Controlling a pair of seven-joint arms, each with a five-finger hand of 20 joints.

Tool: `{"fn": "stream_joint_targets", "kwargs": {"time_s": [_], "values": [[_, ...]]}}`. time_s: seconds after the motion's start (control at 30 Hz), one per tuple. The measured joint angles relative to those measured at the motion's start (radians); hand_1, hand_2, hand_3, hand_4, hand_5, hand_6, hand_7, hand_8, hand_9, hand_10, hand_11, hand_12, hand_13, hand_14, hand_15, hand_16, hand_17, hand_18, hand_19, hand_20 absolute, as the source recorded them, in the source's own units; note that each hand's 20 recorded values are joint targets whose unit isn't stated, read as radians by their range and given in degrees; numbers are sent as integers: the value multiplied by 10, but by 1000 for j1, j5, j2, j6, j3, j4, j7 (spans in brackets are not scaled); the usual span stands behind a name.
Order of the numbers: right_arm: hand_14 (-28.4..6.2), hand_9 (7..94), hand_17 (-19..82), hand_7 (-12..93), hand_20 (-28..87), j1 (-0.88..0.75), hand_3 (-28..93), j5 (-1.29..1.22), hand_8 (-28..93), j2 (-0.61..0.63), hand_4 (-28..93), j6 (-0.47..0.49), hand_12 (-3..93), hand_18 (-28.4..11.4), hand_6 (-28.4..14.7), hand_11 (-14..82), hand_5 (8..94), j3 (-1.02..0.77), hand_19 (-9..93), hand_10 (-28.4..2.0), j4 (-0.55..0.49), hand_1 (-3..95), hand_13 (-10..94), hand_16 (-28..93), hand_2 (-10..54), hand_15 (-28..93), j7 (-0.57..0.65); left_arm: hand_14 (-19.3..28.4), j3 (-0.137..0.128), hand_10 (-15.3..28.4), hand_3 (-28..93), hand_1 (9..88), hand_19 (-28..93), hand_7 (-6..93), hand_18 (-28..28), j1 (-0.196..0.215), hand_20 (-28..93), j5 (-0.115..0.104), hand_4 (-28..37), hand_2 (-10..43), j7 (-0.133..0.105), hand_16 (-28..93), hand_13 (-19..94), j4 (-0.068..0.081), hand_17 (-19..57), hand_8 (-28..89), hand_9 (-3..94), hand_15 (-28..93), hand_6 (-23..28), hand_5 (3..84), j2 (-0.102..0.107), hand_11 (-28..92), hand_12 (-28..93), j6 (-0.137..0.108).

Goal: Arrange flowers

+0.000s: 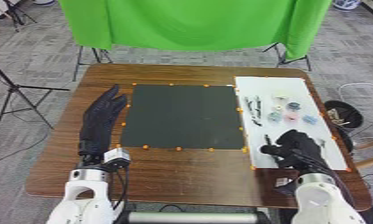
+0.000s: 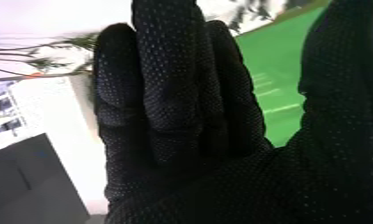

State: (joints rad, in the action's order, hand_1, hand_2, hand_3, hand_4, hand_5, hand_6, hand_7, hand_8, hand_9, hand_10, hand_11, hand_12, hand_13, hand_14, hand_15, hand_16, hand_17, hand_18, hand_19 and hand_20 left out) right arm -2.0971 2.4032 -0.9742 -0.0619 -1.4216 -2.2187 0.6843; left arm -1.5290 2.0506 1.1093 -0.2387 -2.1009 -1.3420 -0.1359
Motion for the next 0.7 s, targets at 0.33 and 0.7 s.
{"fn": "stream_joint_targets", "kwargs": {"time_s": [0.33, 0.7], "values": [[-55, 808, 634, 173, 315, 13, 691, 49, -72, 4, -228, -1, 205, -89, -51, 231, 694, 33, 714, -143, 54, 416, 873, 239, -95, 367, 34, 165, -10, 132, 658, 272, 61, 114, 103, 1, 133, 1, -216, -62, 15, -7, 293, 0, 17, -78, 420, 146, 17, 406, -1, 165, 89, 5], [-29, 897, 687, 214, 309, 16, 571, 86, 136, 2, -181, -32, 334, -70, -33, 176, 732, 62, 759, -104, 67, 546, 936, 270, -95, 381, 54, 166, -13, 132, 658, 272, 61, 112, 104, 4, 133, 0, -218, -59, 26, -6, 293, 0, 15, -77, 421, 148, 18, 406, -1, 167, 92, 13]]}}
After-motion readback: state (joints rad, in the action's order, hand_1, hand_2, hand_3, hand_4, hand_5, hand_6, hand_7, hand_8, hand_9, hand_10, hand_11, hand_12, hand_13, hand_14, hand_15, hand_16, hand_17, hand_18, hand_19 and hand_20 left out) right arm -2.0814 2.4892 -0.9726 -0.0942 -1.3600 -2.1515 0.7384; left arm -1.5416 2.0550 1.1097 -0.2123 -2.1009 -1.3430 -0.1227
